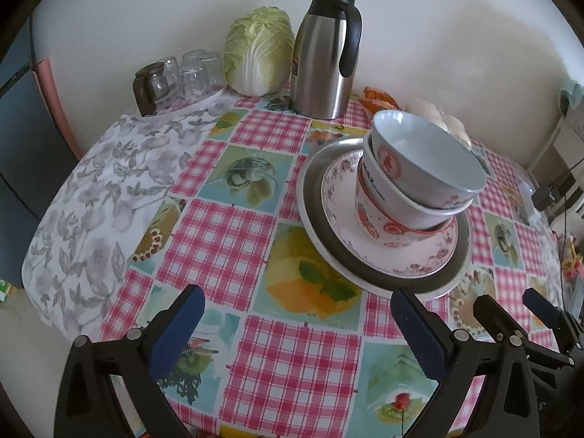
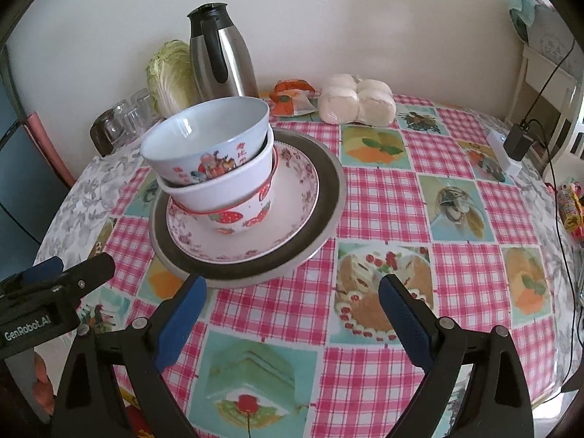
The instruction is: Organize plates and bowls
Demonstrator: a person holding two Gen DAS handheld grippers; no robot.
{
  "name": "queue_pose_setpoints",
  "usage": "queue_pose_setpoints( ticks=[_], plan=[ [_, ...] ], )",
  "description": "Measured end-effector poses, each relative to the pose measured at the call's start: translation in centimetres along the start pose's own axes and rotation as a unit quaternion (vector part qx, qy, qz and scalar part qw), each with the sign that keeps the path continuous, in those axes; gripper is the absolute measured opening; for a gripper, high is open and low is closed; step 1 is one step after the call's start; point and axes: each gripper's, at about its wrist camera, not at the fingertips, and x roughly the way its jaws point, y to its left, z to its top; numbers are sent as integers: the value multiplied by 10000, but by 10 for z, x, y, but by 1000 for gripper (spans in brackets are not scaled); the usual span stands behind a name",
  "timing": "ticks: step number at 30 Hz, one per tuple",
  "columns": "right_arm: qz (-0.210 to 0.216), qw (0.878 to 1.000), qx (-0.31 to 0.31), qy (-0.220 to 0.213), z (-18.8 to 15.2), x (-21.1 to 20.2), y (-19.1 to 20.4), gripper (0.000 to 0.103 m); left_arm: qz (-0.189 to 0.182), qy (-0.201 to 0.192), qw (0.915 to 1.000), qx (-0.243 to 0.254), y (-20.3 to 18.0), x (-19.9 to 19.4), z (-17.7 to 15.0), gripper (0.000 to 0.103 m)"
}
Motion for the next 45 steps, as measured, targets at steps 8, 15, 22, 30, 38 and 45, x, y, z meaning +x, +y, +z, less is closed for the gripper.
queue_pose_setpoints(
  ticks=[8,15,22,30,38,45],
  plan=[
    [-37,10000,-24,36,-9,-9,1,95,159,-112,9998,18,0,-9,-8,103],
    [-62,10000,20,16,-9,-12,-3,95,282,-66,9994,186,-6,-8,-13,103],
    [-168,9998,133,26,-8,-12,-11,95,455,135,9985,271,-9,2,-16,103],
    [-250,9994,203,81,-7,-10,-16,95,552,351,9974,288,-8,12,-18,103],
    [-263,9992,230,202,-8,-3,-17,95,609,506,9962,361,-9,19,-20,103],
    [-247,9991,253,249,-8,-1,-19,95,650,568,9956,364,-7,21,-21,103]
  ],
)
